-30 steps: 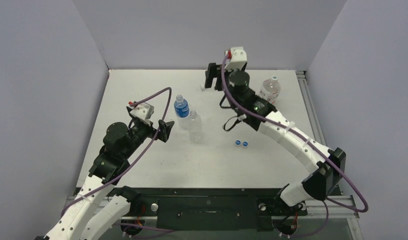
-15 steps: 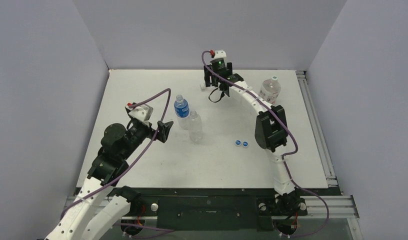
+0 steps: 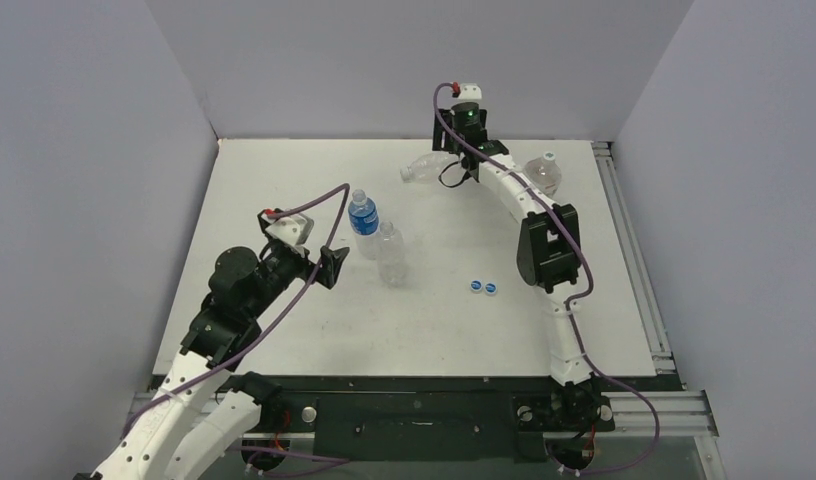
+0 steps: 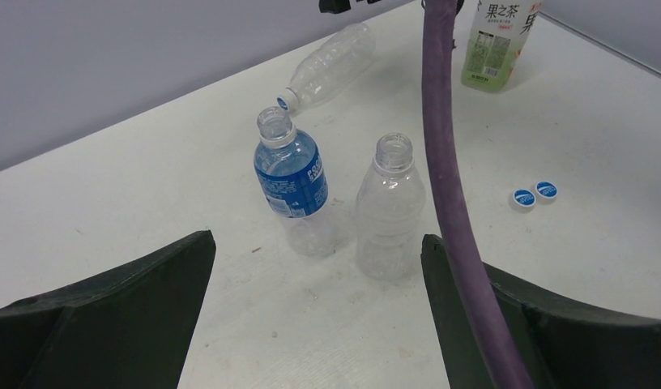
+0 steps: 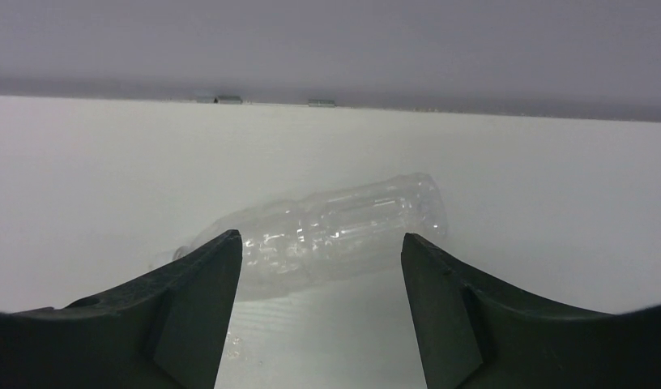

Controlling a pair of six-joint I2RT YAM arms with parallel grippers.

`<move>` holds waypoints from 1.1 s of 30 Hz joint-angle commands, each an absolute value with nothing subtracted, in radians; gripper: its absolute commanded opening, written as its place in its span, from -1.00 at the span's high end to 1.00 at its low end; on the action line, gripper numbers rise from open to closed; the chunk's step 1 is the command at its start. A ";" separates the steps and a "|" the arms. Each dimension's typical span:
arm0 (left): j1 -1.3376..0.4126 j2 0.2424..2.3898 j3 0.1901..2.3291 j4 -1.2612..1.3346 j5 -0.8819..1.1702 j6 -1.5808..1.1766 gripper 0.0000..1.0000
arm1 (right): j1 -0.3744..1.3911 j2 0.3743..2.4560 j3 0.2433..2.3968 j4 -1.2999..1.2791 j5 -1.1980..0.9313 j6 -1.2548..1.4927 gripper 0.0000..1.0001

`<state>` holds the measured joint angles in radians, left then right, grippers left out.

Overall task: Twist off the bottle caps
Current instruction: Move the plastic bottle to the center of the board.

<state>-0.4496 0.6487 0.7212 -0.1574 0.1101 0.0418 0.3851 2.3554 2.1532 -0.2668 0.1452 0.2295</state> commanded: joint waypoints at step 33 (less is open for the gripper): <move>-0.433 0.749 0.726 -0.023 0.102 0.025 -0.93 | 0.241 2.745 2.404 0.334 -0.254 0.788 -0.39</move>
<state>-0.4404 0.7456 0.6849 -0.0998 0.1020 0.0368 0.2428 2.7476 2.3596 0.2924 -0.2184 0.6727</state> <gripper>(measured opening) 0.968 0.704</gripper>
